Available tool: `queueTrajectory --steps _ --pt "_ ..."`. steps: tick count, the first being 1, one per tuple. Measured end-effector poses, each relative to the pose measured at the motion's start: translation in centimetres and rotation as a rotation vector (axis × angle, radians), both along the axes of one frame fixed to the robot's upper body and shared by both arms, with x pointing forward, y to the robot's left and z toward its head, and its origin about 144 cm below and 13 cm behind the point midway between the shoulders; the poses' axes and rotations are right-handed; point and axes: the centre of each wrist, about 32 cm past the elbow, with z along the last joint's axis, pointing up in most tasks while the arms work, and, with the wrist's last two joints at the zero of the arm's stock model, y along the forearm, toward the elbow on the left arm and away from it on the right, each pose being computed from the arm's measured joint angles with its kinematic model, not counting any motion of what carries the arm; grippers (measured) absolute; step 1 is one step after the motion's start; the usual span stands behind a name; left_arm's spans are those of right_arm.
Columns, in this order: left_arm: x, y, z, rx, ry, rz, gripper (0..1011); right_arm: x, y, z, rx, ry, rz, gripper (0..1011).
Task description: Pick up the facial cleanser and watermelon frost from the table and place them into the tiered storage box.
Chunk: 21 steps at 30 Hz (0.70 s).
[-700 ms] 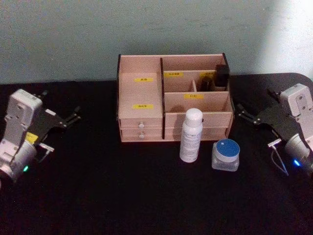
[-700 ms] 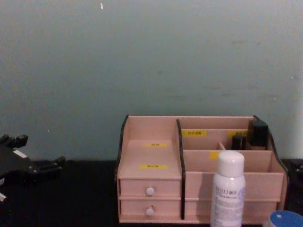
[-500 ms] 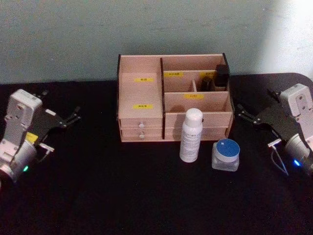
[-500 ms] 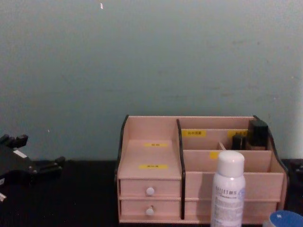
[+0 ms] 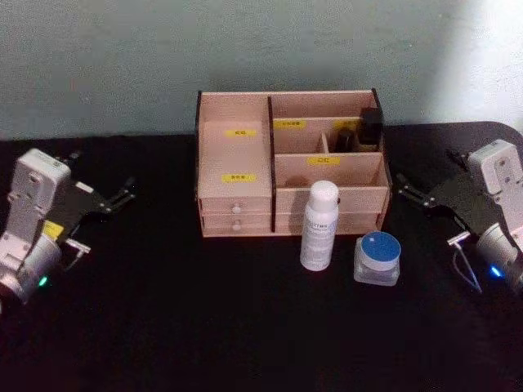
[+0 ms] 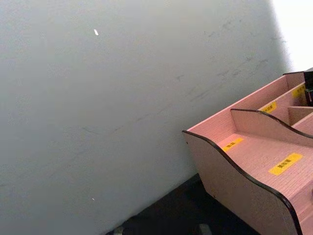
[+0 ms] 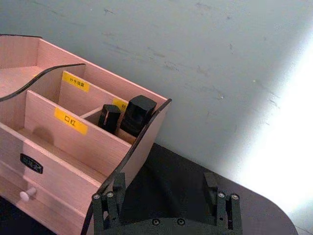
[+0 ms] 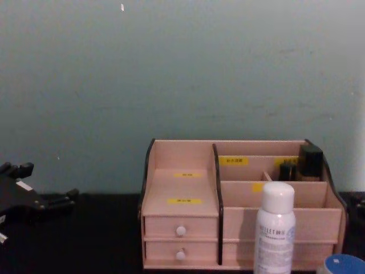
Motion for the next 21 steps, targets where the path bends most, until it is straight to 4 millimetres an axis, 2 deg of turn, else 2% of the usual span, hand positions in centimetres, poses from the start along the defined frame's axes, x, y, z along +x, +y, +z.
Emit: queueTrajectory --steps 21 --pt "0.00 0.00 0.00 0.000 0.000 0.000 1001 -0.35 -0.56 0.29 -0.004 -0.011 0.014 1002"
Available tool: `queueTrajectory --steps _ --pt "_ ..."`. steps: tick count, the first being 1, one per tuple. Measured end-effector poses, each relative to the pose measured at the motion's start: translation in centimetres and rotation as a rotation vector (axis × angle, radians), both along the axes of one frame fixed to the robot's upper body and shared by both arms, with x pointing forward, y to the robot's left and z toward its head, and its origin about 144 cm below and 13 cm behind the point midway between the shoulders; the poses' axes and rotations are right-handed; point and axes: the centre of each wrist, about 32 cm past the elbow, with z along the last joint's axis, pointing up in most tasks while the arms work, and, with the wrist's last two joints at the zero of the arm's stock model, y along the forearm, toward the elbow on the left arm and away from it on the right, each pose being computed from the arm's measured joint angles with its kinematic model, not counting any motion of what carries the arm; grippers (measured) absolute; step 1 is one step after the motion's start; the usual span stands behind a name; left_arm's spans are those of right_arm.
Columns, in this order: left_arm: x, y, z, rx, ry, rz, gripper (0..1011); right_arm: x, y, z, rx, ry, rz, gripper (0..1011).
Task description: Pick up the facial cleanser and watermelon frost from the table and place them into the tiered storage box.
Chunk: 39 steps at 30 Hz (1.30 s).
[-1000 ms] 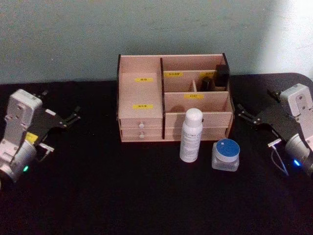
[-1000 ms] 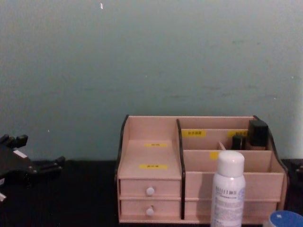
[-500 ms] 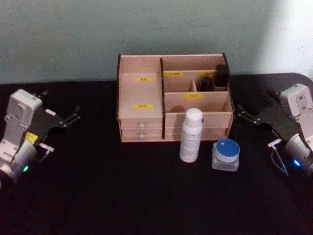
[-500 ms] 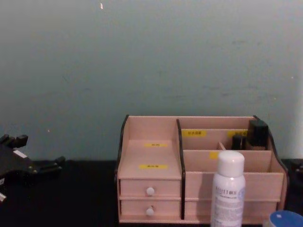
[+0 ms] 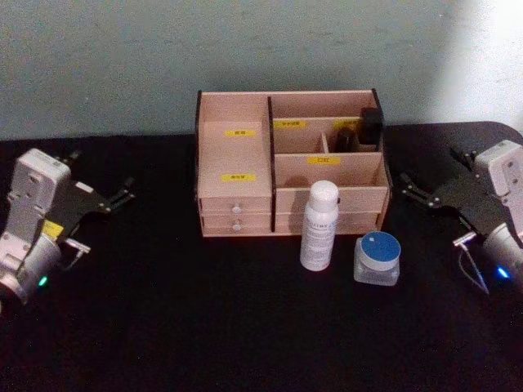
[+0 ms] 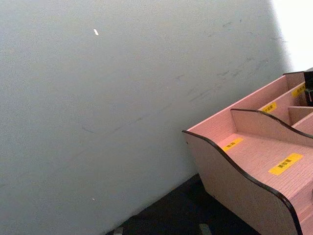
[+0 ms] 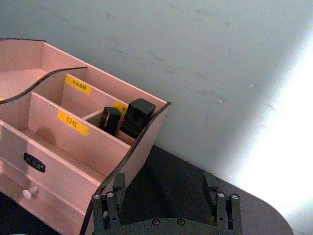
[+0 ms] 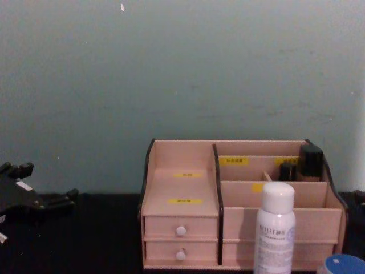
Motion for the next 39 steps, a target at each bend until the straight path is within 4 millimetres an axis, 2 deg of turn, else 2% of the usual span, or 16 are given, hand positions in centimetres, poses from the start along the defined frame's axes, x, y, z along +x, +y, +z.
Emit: queueTrajectory --steps 8,13,19,27,39 --pt "0.0 0.0 0.0 0.000 0.000 0.000 1001 -1.7 -1.0 1.1 0.012 -0.017 0.041 1003" --pt "0.0 0.0 0.0 0.000 0.000 0.000 1001 -3.3 -1.5 1.9 0.033 -0.014 0.133 1003" --pt "0.0 0.0 0.0 0.000 0.000 0.000 1001 -4.5 -1.1 2.2 0.061 0.004 0.267 1002" --pt "0.0 0.0 0.0 0.000 0.000 0.000 1001 -4.5 -0.2 1.8 0.110 0.049 0.389 1003" --pt "0.0 0.0 0.0 0.000 0.000 0.000 1001 -2.8 1.0 0.6 0.175 0.141 0.469 1002"
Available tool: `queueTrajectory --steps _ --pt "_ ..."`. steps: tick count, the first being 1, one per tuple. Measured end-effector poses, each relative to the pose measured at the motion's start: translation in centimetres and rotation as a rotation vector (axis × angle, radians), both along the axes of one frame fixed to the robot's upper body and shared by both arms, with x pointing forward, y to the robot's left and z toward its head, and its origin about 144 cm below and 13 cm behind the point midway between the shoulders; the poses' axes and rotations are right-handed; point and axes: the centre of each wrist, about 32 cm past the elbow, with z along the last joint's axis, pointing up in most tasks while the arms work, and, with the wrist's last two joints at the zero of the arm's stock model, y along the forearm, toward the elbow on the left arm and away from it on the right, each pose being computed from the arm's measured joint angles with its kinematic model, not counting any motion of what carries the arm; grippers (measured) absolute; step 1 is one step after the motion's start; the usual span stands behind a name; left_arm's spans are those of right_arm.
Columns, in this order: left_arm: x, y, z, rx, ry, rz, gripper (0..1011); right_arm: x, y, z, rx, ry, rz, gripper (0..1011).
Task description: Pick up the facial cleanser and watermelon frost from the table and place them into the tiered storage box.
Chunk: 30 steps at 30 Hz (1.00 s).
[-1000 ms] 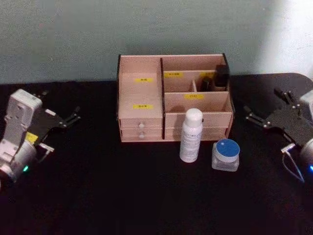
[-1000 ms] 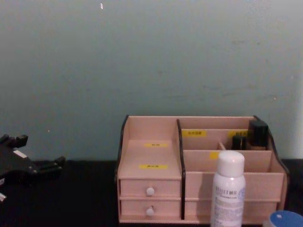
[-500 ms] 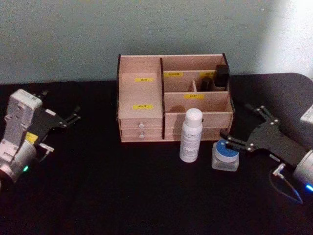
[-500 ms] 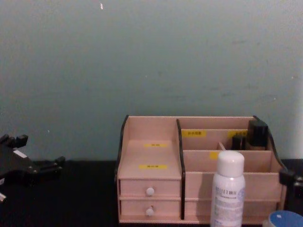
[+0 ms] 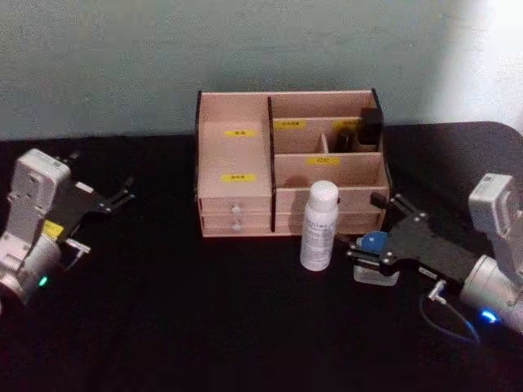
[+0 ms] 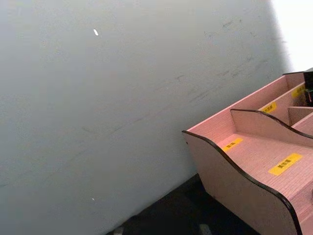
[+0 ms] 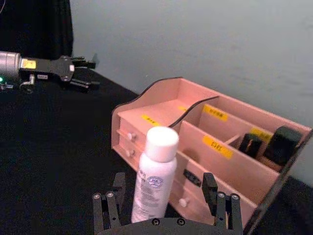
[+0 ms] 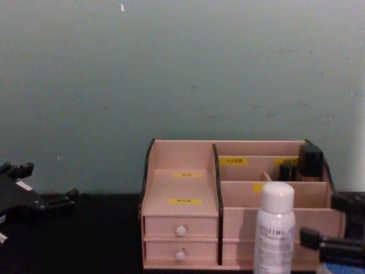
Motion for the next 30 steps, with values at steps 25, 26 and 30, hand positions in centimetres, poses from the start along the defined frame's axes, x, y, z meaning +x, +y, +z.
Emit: queueTrajectory --steps 25,26,30 --pt "0.0 0.0 0.0 0.000 0.000 0.000 1001 3.0 1.7 -1.9 0.045 0.129 0.051 1002" --pt "0.0 0.0 0.0 0.000 0.000 0.000 1001 3.1 1.7 -2.0 0.046 0.132 0.054 1002" --pt "0.0 0.0 0.0 0.000 0.000 0.000 1001 3.3 1.9 -2.1 0.049 0.135 0.057 1002"
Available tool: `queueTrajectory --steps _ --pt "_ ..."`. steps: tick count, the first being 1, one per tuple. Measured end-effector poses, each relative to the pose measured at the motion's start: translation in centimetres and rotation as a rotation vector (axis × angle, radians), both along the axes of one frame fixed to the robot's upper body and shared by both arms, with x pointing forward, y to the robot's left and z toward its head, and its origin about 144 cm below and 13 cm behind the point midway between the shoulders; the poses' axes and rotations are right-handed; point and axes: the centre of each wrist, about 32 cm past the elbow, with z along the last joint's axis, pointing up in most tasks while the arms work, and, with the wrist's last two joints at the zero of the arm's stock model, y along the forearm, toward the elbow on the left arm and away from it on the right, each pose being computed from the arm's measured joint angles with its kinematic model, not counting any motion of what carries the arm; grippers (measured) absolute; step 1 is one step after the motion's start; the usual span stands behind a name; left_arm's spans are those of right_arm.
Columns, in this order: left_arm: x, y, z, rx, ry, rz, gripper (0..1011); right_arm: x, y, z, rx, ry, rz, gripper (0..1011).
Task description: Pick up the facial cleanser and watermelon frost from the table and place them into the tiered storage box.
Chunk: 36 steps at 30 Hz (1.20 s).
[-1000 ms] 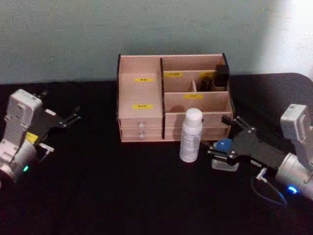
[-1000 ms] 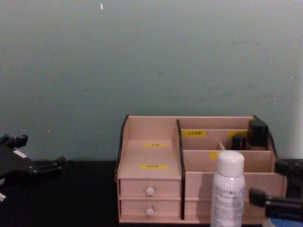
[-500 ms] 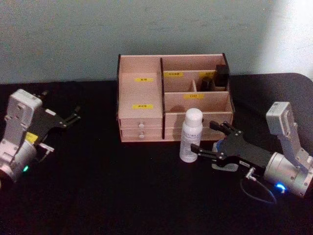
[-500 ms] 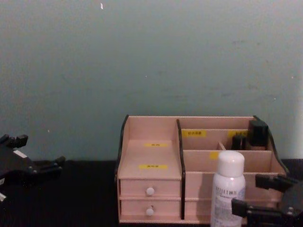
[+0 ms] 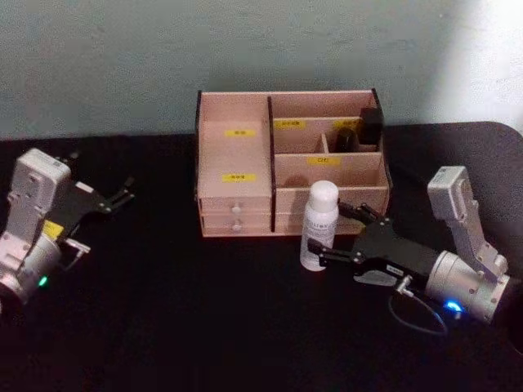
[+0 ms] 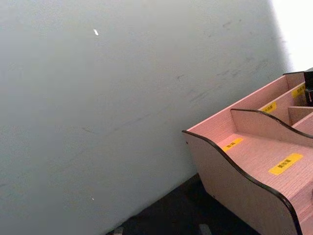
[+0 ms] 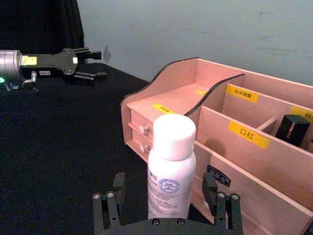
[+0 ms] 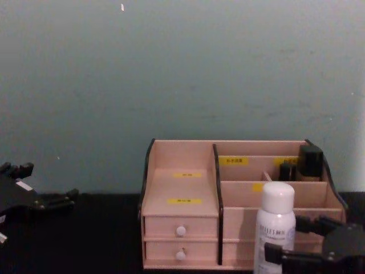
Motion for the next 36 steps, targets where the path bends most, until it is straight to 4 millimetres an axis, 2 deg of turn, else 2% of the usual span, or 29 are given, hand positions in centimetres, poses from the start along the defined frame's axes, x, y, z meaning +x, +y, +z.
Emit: queueTrajectory --steps 16,36 --pt "0.0 0.0 0.0 0.000 0.000 0.000 1001 1.3 1.0 -0.5 0.008 0.006 -0.009 1003" --pt "0.0 0.0 0.0 0.000 0.000 0.000 1001 1.5 1.1 -0.5 0.006 0.003 -0.014 1003"
